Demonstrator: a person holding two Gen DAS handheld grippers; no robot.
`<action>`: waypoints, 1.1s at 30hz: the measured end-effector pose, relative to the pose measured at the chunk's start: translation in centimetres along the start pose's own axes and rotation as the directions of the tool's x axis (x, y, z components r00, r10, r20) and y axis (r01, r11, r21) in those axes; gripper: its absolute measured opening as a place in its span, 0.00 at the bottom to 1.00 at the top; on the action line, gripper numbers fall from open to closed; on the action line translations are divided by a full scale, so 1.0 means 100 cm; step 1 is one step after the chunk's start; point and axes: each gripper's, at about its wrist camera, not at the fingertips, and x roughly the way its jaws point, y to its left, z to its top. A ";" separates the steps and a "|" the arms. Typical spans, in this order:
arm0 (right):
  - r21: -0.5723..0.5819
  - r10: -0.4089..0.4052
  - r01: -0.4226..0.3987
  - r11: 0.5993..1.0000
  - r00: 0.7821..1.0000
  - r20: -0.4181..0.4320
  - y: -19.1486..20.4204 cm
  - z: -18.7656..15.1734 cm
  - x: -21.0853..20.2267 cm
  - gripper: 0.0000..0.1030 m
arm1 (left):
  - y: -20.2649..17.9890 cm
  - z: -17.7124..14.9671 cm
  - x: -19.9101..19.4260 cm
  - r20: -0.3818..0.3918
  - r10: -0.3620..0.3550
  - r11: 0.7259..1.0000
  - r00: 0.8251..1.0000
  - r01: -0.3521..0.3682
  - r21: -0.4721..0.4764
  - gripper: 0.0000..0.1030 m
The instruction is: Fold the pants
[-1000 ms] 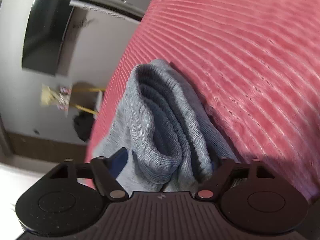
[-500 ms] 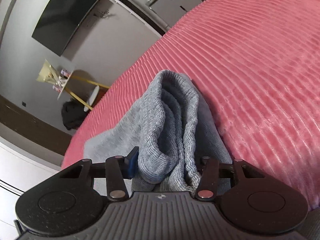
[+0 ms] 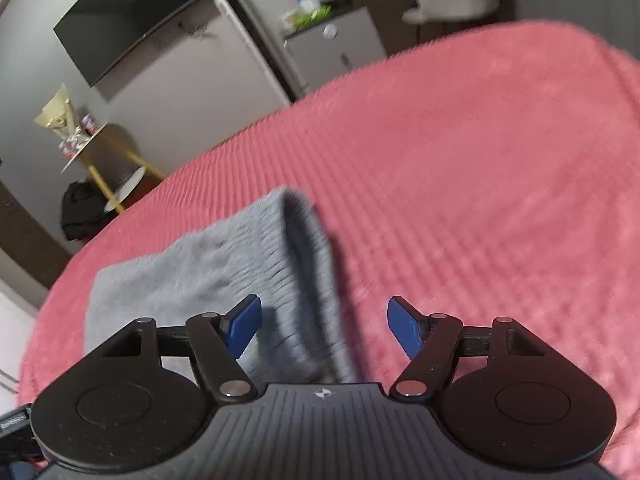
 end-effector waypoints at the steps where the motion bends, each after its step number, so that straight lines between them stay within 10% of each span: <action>1: -0.019 -0.007 0.008 1.000 0.999 0.031 0.002 0.001 -0.004 0.68 | -0.010 0.004 0.001 0.019 0.016 0.999 1.000 -0.017 0.047 0.79; 5: -0.143 0.014 0.003 0.990 0.993 0.116 0.027 -0.004 -0.008 0.68 | -0.051 0.022 0.017 0.056 0.038 0.978 0.998 -0.048 0.203 0.79; 10: -0.232 0.004 0.001 0.973 1.000 0.020 0.040 -0.019 0.036 0.69 | -0.092 0.039 0.055 0.056 0.065 0.951 0.996 -0.079 0.300 0.79; 18: 0.014 0.095 -0.095 0.995 0.993 -0.071 -0.003 -0.017 0.062 0.85 | -0.079 0.053 0.101 0.032 0.140 0.918 0.990 -0.142 0.369 0.89; 24: 0.096 0.148 -0.137 0.986 0.983 -0.111 -0.018 -0.014 0.072 0.93 | -0.040 0.056 0.083 -0.072 0.065 0.986 0.995 -0.052 0.160 0.89; 33: 0.181 0.181 -0.157 0.971 0.976 -0.125 -0.028 -0.015 0.062 0.94 | -0.007 -0.008 0.038 -0.172 -0.011 0.998 0.985 0.023 0.065 0.89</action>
